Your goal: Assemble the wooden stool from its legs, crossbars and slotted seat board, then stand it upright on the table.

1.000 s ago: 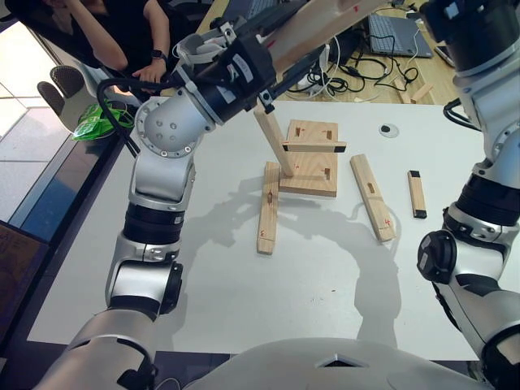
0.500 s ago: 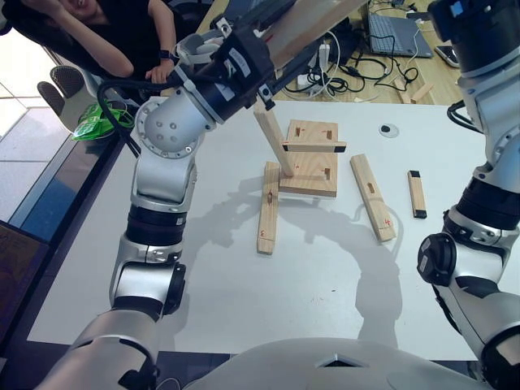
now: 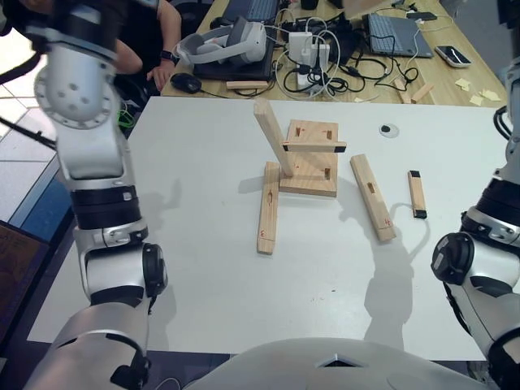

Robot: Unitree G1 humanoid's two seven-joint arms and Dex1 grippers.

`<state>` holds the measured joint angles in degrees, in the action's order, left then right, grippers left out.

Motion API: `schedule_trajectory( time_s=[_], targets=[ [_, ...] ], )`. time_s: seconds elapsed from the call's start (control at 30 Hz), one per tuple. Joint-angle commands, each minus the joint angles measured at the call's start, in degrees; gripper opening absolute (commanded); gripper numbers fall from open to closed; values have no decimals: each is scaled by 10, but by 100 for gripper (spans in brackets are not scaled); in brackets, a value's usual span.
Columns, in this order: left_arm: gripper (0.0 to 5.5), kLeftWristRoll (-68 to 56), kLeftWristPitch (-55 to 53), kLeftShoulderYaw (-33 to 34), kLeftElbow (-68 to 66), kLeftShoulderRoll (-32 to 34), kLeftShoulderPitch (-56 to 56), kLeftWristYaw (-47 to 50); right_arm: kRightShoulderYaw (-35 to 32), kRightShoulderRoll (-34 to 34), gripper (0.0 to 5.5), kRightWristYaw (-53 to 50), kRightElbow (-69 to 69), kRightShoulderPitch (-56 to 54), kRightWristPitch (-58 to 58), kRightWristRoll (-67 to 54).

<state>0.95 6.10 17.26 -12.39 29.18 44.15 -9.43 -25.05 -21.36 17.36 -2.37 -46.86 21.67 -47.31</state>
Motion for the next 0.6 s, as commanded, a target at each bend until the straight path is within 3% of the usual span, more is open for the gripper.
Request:
schedule_trajectory(
  time_s=[0.03, 0.07, 0.27, 0.43, 0.6],
  targets=[
    [515, -64, -96, 21, -211, -52, 20, -2, 9, -23, 101, -11, -53, 43, -18, 70],
    [538, -65, -102, 10, -264, -66, 37, -14, 13, -25, 101, -10, -66, 51, -20, 83],
    [540, -24, -69, -76, -455, -134, 87, -56, 2, -10, 101, 0, -52, 211, 21, 94],
    [540, -22, -41, -96, -475, -147, 55, -81, -22, 12, 101, 26, 42, 305, 103, -12],
    [540, -38, -44, -119, -433, -172, 26, -151, -46, 5, 101, 10, 57, 290, 153, -91]
  ],
)
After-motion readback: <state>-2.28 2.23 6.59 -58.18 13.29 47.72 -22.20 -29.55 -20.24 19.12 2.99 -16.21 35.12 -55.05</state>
